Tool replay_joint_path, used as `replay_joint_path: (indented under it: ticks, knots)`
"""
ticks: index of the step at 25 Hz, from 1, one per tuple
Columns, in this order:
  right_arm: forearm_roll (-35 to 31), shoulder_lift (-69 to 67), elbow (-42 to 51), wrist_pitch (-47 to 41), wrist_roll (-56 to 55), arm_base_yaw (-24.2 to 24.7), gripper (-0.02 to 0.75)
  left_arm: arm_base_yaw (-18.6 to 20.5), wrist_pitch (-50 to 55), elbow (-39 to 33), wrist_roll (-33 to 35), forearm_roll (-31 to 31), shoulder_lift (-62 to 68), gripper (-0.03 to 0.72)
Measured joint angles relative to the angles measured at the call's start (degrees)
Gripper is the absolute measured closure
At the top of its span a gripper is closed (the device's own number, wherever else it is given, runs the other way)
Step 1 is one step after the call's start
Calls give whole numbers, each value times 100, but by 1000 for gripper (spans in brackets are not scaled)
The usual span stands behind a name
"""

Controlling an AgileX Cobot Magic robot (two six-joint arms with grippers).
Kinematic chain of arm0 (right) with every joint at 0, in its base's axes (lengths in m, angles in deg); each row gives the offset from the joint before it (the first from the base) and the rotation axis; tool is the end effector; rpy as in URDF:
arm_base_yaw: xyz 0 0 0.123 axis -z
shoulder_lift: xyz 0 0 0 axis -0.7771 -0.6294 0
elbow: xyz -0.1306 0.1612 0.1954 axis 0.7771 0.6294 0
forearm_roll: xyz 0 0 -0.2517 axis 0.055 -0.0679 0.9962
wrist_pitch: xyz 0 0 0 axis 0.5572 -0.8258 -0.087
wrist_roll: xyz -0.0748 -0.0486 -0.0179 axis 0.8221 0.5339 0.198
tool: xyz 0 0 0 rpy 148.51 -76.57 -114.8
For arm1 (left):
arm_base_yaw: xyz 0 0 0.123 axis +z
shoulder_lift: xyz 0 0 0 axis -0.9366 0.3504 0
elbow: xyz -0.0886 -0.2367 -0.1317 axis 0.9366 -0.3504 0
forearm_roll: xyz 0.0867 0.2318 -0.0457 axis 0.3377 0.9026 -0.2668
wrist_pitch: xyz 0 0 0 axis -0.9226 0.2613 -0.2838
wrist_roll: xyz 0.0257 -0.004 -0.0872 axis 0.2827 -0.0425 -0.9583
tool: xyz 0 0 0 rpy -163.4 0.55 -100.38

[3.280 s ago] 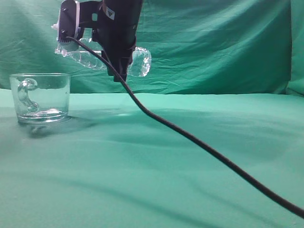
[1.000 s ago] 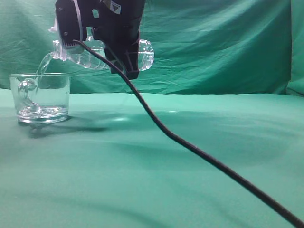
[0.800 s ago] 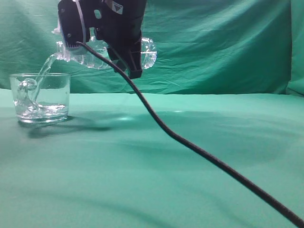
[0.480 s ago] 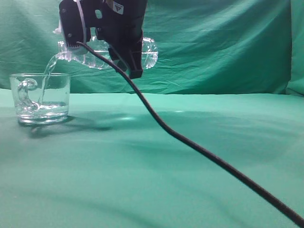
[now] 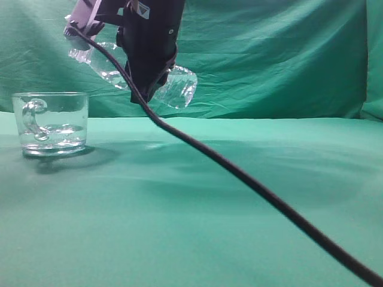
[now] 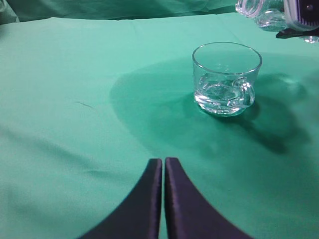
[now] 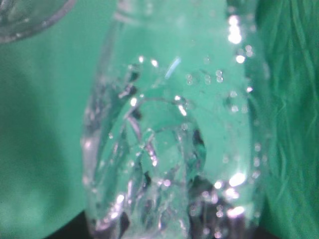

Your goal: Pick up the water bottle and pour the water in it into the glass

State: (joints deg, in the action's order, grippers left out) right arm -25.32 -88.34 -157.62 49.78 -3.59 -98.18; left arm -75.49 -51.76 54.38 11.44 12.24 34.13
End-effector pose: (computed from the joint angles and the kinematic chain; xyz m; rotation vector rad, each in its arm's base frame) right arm 0.3587 0.3321 0.1926 -1.6168 1.5923 -0.5516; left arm 0.0521 -0.0081 0.1746 0.1452 1.8303 -0.0782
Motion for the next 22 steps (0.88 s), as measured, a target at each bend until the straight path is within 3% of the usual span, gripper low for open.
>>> replay_joint_path:
  ticks: [5, 10, 13, 22]
  knots:
    - [-1158, 105, 0, -6, -551, -21, 489, 0, 0, 0, 0, 0, 0, 688]
    - [-1689, 735, 0, -222, -1860, 18, 489, 0, 0, 0, 0, 0, 0, 688]
    - [-2046, 1323, 197, -158, -2360, 290, 489, 0, 0, 0, 0, 0, 0, 688]
    - [-2048, 3298, 2851, 2460, -2879, 1724, 489, 0, 0, 0, 0, 0, 0, 688]
